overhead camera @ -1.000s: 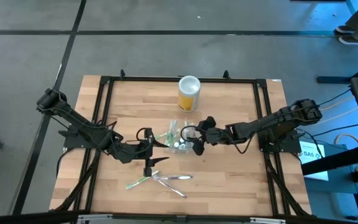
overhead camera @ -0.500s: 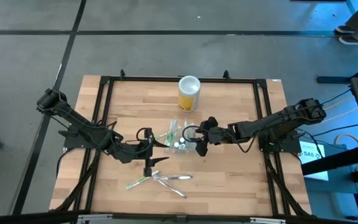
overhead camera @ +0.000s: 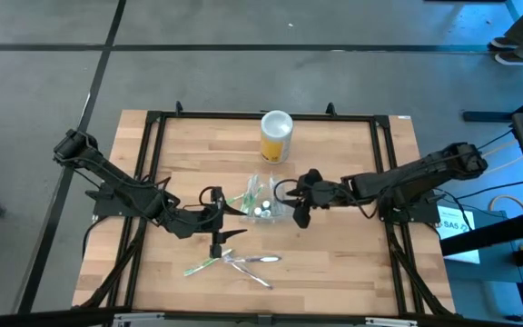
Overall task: Pick & Place toothbrushing station
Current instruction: Put the green toothbrush into the transparent organizer
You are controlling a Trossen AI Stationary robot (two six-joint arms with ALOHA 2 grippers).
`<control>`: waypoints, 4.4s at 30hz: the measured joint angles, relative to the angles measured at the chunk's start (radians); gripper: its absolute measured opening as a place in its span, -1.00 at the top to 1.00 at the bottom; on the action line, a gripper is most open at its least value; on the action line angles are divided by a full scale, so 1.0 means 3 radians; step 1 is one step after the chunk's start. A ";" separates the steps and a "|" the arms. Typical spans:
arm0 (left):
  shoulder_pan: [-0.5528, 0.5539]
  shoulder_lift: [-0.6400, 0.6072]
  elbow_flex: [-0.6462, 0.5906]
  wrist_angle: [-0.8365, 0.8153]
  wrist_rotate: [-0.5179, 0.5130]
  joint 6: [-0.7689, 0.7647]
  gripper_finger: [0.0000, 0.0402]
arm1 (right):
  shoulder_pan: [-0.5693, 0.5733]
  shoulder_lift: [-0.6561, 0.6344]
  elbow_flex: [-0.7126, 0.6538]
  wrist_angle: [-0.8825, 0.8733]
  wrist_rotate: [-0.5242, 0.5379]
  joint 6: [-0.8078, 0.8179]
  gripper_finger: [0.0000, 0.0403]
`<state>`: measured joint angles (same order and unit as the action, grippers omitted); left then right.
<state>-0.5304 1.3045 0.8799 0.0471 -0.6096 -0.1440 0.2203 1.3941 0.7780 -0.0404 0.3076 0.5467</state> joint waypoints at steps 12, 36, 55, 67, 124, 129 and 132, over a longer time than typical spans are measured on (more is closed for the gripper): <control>0.0000 0.0000 0.0000 -0.0005 0.0000 0.0000 0.04 | 0.0189 -0.0329 0.0000 -0.0256 -0.0123 0.0075 0.50; 0.0000 0.0000 0.0000 -0.0008 -0.0001 0.0001 0.04 | 0.0407 -0.0398 0.0000 -0.0218 -0.0128 -0.0022 0.86; 0.0000 0.0000 0.0000 -0.0555 0.0534 -0.0103 0.04 | 0.0407 -0.0398 0.0000 -0.0217 -0.0216 -0.0029 0.82; 0.0266 0.0000 0.0000 -0.2381 0.0404 -0.1033 0.04 | 0.0407 -0.0398 0.0000 -0.0217 -0.0216 -0.0039 0.75; 0.1472 0.0436 -0.0985 -0.1071 0.1521 -0.1275 0.04 | 0.0407 -0.0397 0.0000 -0.0216 -0.0206 -0.0102 0.88; 0.1472 0.0598 -0.0975 -0.1003 0.1534 -0.1286 0.04 | 0.0407 -0.0397 0.0000 -0.0213 -0.0205 -0.0104 0.89; 0.1472 0.0672 -0.0968 -0.1021 0.1530 -0.1336 0.04 | 0.0407 -0.0397 0.0000 -0.0209 -0.0205 -0.0105 0.86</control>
<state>-0.0887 1.5060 0.5894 -0.2591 -0.1505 -0.5448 0.3424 1.2751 0.7780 -0.1031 0.2462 0.5153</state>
